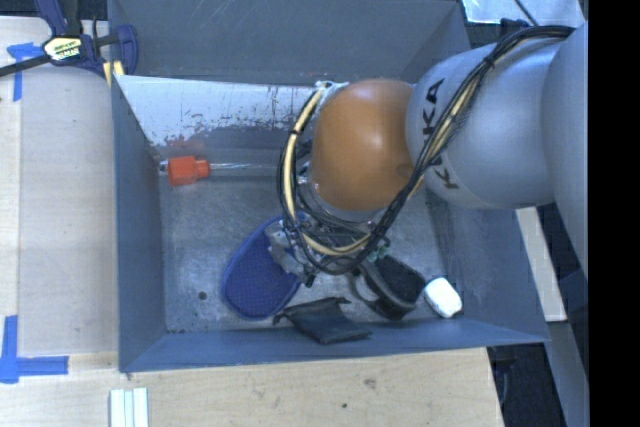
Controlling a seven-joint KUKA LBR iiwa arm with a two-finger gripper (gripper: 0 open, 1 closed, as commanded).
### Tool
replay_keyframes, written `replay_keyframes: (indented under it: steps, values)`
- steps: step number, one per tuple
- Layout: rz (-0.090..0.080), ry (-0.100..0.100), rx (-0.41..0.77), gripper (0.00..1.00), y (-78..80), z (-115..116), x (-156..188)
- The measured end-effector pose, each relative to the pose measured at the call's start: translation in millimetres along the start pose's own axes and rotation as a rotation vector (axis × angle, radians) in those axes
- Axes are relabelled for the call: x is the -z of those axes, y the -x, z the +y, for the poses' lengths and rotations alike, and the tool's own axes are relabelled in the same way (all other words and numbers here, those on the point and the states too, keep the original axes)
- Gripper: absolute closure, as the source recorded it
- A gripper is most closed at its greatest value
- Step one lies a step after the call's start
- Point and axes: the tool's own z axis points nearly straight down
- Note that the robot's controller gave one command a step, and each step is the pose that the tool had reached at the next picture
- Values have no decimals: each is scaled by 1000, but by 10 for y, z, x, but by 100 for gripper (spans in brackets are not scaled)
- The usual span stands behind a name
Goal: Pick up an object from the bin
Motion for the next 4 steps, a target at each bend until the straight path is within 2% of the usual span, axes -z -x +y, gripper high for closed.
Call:
replay_keyframes:
  steps: [1,2,3,4]
  values:
    - [0,0,-1,0,-1,-2,0]
    - [-1,1,103,0,241,-174,-416]
    - [-4,1,101,100,252,-173,-383]
    - [-3,-1,622,100,492,-622,634]
